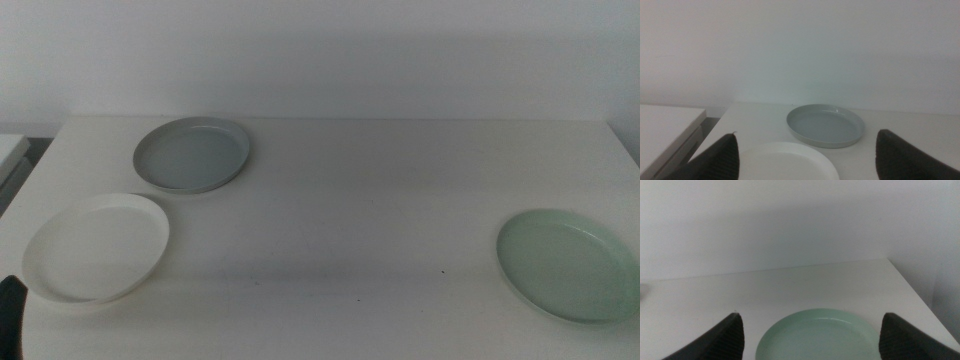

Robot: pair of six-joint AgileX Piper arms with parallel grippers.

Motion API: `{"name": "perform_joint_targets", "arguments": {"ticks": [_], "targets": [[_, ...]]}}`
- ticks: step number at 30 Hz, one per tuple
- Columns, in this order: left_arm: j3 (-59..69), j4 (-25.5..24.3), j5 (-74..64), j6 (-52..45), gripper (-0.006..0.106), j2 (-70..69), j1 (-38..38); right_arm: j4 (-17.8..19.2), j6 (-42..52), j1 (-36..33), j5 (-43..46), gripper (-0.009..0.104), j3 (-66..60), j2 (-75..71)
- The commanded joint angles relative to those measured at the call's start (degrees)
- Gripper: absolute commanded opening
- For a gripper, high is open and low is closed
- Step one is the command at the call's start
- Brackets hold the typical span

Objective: Stack the three bowls on top of each other.

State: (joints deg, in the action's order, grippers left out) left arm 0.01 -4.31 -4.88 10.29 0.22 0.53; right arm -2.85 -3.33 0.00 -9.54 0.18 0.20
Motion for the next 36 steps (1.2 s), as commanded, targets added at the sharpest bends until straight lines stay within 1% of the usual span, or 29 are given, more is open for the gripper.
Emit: {"name": "perform_joint_targets", "arguments": {"ticks": [1, 2, 15, 17, 19, 22, 25, 27, 30, 33, 36], "targets": [[0.0, 0.2, 0.9, 0.5, 0.094, -0.2, 0.0, 0.5, 0.1, -0.1, 0.6, 0.093, -0.2, -0.2], [0.0, -0.7, 0.9, 0.5, 0.094, -0.2, 0.0, 0.5, 0.1, -0.1, 0.6, 0.093, -0.2, -0.2], [-0.4, -1.7, 2.9, 0.2, 0.094, 0.2, -5.9, 0.5, 0.1, -0.1, 0.6, 0.093, -0.2, -0.2], [-4.1, -1.7, 2.1, 0.2, 0.094, 5.0, -6.9, 0.5, 0.1, -0.1, 0.6, 0.093, -0.2, -0.2], [-10.7, -1.7, -0.2, 0.2, 0.094, 12.3, -8.2, 0.5, 0.1, -0.1, 0.6, 0.093, -0.2, -0.2], [-21.7, -1.7, -7.7, 0.1, 0.094, 24.2, -8.4, 0.5, 0.1, -0.1, 0.6, 0.093, -0.2, -0.2], [-32.3, -1.4, -21.2, 0.1, 0.094, 32.7, -8.4, 0.5, 0.1, -0.1, 0.6, 0.093, -0.2, -0.2], [-39.4, -0.4, -31.5, 0.0, 0.094, 38.1, -8.4, 0.5, 0.1, -0.1, 0.6, 0.093, -0.2, -0.2], [-48.5, 2.2, -42.9, -3.4, 0.094, 45.0, -8.4, 0.5, 0.1, -0.1, 0.6, 0.093, -0.2, -0.2], [-55.1, 3.3, -49.2, -7.6, 0.094, 51.1, -8.4, 0.5, 0.1, -0.1, 0.6, 0.093, -0.2, -0.2], [-60.7, 3.5, -54.7, -8.6, 0.094, 55.9, -8.4, 0.5, 0.1, -0.1, 0.6, 0.093, -0.2, -0.2]]}}
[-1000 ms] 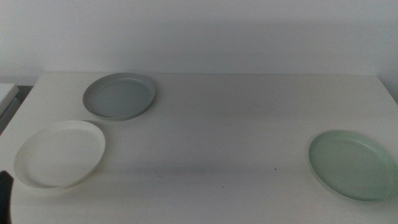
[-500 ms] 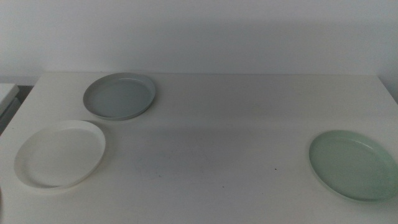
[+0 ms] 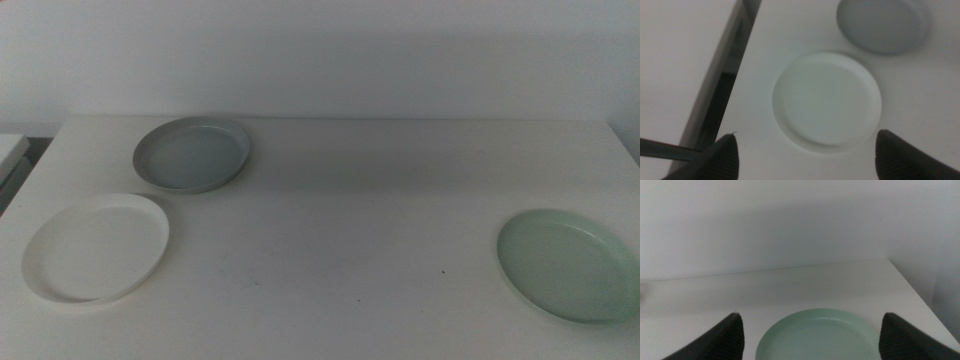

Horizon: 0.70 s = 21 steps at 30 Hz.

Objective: Stack the three bowls on top of each other.

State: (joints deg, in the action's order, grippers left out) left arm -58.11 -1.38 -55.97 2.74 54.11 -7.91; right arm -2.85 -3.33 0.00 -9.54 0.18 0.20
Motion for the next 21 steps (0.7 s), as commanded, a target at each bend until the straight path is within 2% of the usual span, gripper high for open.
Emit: {"name": "perform_joint_targets", "arguments": {"ticks": [1, 5, 13, 21], "targets": [[-4.1, 0.6, -4.3, -1.3, 0.094, 3.2, 0.0, 0.5, 0.1, -0.1, 0.6, 0.093, -0.2, -0.2], [-8.2, 0.9, -6.3, -5.1, 0.094, 9.2, -1.3, 0.5, 0.1, -0.1, 0.6, 0.093, -0.2, -0.2], [-13.7, 11.3, -7.7, -20.9, 0.094, 21.5, -11.4, 0.5, 0.1, -0.1, 0.6, 0.093, -0.2, -0.2], [-14.1, 11.9, -1.0, -28.5, 0.094, 33.9, -13.9, 0.5, 0.1, -0.1, 0.6, 0.093, -0.2, -0.2]]}}
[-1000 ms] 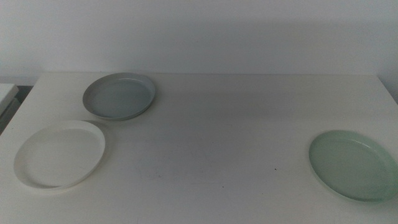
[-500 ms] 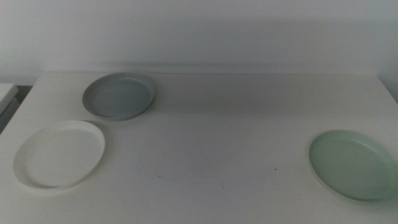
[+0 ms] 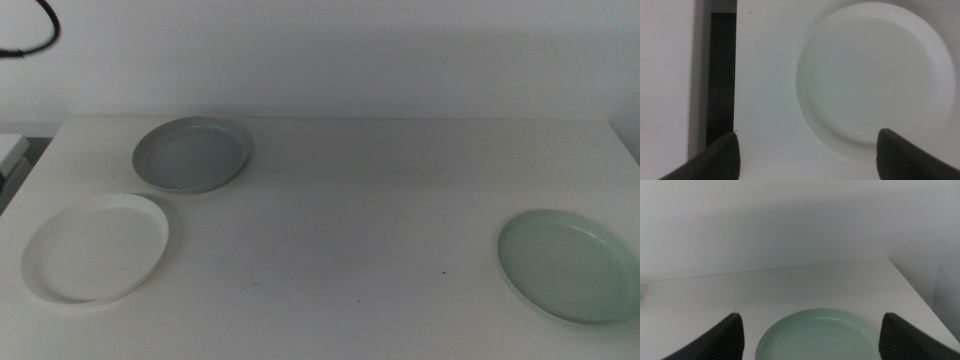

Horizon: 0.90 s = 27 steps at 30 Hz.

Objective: Stack the three bowls on top of each other.

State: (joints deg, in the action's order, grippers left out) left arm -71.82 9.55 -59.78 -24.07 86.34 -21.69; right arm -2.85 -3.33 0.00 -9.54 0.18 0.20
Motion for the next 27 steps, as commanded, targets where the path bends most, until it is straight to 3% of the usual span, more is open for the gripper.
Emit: {"name": "perform_joint_targets", "arguments": {"ticks": [1, 18, 27], "targets": [[-0.4, 1.3, 4.2, -1.9, 0.094, 2.8, -0.1, 0.5, 0.1, -0.1, 0.6, 0.093, -0.2, -0.2], [-0.4, 6.1, 13.2, -3.8, 0.093, 21.8, 0.0, 0.5, 0.1, -0.1, 0.6, 0.093, -0.2, -0.2], [-0.3, 8.4, 13.6, -5.8, 0.074, 24.3, 0.0, 0.5, 0.1, -0.1, 0.6, 0.093, -0.2, -0.2]]}}
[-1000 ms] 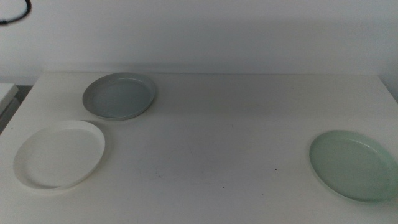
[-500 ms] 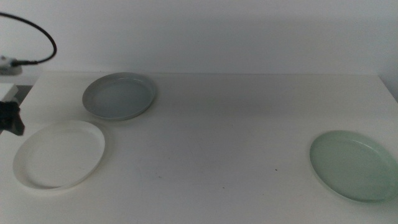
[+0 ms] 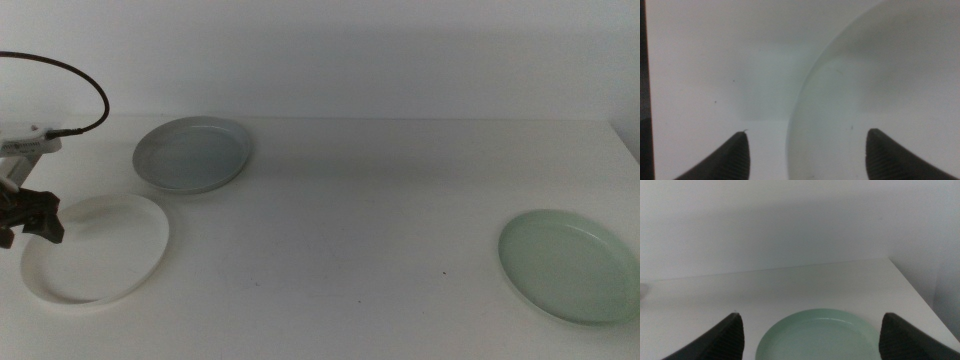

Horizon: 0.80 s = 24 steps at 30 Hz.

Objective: Stack the three bowls on top of each other.

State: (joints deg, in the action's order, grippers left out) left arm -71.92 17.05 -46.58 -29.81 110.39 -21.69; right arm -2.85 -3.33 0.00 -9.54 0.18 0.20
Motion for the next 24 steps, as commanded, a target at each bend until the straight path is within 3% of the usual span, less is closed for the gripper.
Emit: {"name": "perform_joint_targets", "arguments": {"ticks": [1, 13, 22, 24], "targets": [[-0.2, 1.1, 0.6, 0.1, 0.071, 0.5, 0.0, 0.5, 0.1, -0.1, 0.6, 0.093, -0.2, -0.2], [0.0, 2.1, 0.7, 0.1, 0.047, 3.5, 0.0, 0.5, 0.1, -0.1, 0.6, 0.093, -0.2, -0.2], [0.0, 1.3, -2.6, -0.1, 0.001, 2.8, 0.0, 0.5, 0.1, -0.1, 0.6, 0.093, -0.2, -0.2], [0.0, 1.4, -4.2, 1.1, -0.002, 1.5, 0.0, 0.5, 0.1, -0.1, 0.6, 0.093, -0.2, -0.2]]}}
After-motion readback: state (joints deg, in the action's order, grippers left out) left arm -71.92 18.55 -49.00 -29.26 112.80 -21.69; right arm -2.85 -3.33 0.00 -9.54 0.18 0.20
